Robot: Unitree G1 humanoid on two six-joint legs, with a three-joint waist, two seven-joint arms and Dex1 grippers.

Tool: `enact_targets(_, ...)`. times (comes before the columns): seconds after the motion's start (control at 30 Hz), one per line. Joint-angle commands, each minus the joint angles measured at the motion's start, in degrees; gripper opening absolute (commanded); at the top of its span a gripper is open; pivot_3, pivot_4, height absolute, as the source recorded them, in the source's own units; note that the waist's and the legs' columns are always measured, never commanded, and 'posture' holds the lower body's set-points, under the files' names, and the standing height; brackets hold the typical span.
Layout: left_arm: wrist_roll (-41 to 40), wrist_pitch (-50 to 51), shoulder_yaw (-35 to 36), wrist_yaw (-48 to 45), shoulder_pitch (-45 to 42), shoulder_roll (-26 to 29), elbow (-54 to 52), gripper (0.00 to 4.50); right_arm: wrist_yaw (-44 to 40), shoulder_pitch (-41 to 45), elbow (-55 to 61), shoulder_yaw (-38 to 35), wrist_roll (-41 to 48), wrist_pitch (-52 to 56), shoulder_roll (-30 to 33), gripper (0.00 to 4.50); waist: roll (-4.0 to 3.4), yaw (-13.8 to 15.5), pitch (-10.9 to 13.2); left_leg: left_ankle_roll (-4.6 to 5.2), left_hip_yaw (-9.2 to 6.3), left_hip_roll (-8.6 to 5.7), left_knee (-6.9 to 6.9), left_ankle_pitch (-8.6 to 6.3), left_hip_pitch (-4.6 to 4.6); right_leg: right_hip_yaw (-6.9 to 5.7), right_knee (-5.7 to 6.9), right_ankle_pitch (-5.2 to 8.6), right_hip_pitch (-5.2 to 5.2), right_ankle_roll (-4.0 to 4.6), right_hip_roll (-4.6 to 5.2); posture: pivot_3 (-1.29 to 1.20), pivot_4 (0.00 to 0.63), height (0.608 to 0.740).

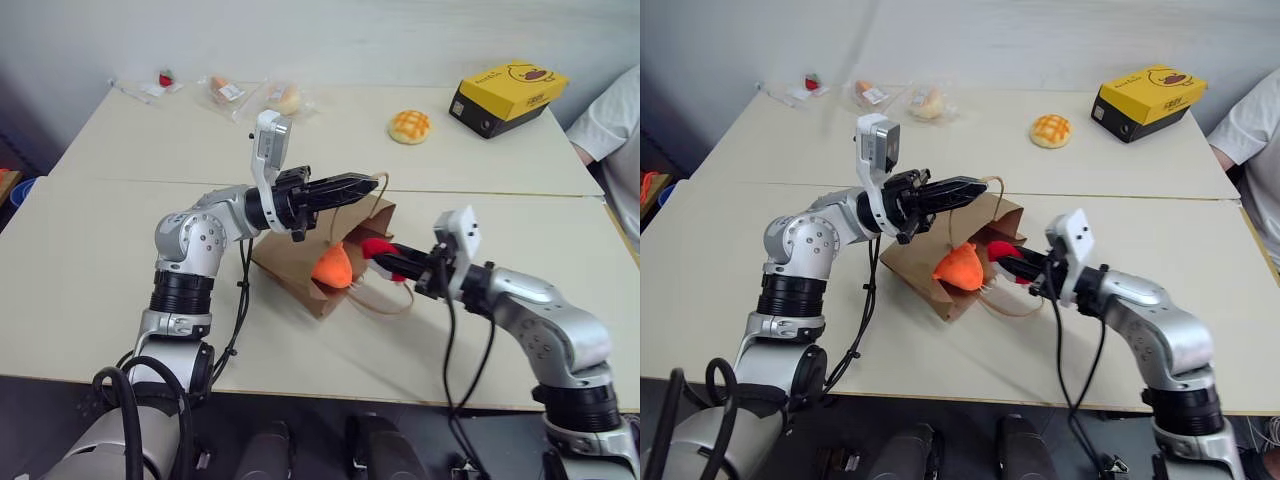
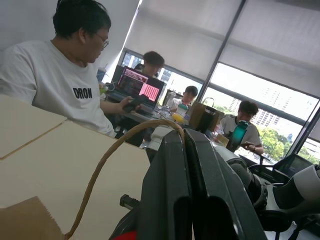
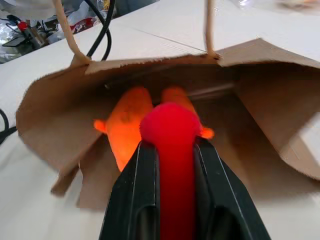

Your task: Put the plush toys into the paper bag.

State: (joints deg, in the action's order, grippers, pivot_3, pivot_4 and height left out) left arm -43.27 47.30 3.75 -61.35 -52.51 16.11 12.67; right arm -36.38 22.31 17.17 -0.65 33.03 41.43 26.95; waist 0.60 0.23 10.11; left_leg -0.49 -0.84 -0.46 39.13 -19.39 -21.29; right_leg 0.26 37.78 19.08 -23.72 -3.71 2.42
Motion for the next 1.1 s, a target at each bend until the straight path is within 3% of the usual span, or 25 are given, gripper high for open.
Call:
enact_targets(0.03, -1.70, 0.62, 0.98, -0.38, -1.66, -0.29, -0.25, 0.00, 2.56, 2.91, -4.38, 3.04, -5.17, -3.94, -2.31, 0.37, 0.00, -0.08, 0.00, 0.01, 0.00, -0.01, 0.00, 0.00, 0.00, 0.00, 0.01, 0.00, 0.00, 0.00, 0.01, 0.00, 0.150, 0.740)
enact_targets(0.2, -2.09, 1.61, 0.72, -0.50, -1.32, -0.82, -0.84, 0.00, 5.34, 9.41, -15.21, 7.43, -12.45, -10.02, -8.58, 0.37, 0.00, -0.76, 0.00, -0.01, 0.04, 0.00, -0.06, 0.01, -0.02, 0.03, 0.09, 0.00, -0.12, 0.00, -0.05, 0.00, 0.150, 0.740)
enact_targets(0.6, -2.07, 1.91, 0.85, -0.85, -0.67, -0.38, -1.95, 0.00, 7.77, 16.51, -36.26, 6.25, -18.21, -23.04, -20.89, 0.37, -0.01, -2.05, 0.00, -0.06, 0.03, 0.02, -0.11, 0.04, -0.06, 0.01, 0.23, 0.00, -0.18, 0.01, -0.06, 0.00, 0.150, 0.740)
enact_targets(0.83, -2.99, 2.19, 2.27, 0.48, -0.30, -0.41, -2.31, 0.00, 1.80, 15.11, -31.63, 6.15, -17.51, -24.37, -17.94, 2.81, 0.00, -1.93, 0.00, -0.07, 0.03, 0.03, -0.09, 0.04, -0.07, 0.00, 0.23, 0.00, -0.17, 0.00, -0.06, 0.00, 0.150, 0.740)
enact_targets(0.97, -3.59, 2.81, 2.67, 0.81, -0.34, -0.35, -1.96, 0.00, -3.34, 13.19, -24.03, 3.74, -10.59, -14.00, -13.96, 4.24, 0.00, -1.88, 0.00, -0.06, 0.02, 0.03, -0.07, 0.03, -0.10, 0.00, 0.21, 0.00, -0.17, 0.00, -0.05, 0.00, 0.150, 0.740)
enact_targets(1.0, -3.52, 2.82, 2.66, 0.80, -0.37, -0.37, -1.85, 0.00, -4.31, 12.71, -22.71, 3.58, -9.71, -12.21, -12.91, 4.48, -0.01, -1.83, 0.00, -0.06, 0.01, 0.03, -0.07, 0.03, -0.10, -0.01, 0.22, 0.00, -0.17, 0.00, -0.05, 0.00, 0.150, 0.740)
enact_targets(1.1, -3.07, 2.31, 2.44, 0.65, -0.66, -0.35, -1.40, 0.00, -6.04, 11.20, -19.43, 3.43, -8.91, -10.05, -9.94, 4.48, 0.00, -1.82, 0.00, -0.06, 0.00, 0.03, -0.08, 0.03, -0.10, -0.01, 0.21, 0.00, -0.17, 0.00, -0.05, 0.00, 0.150, 0.740)
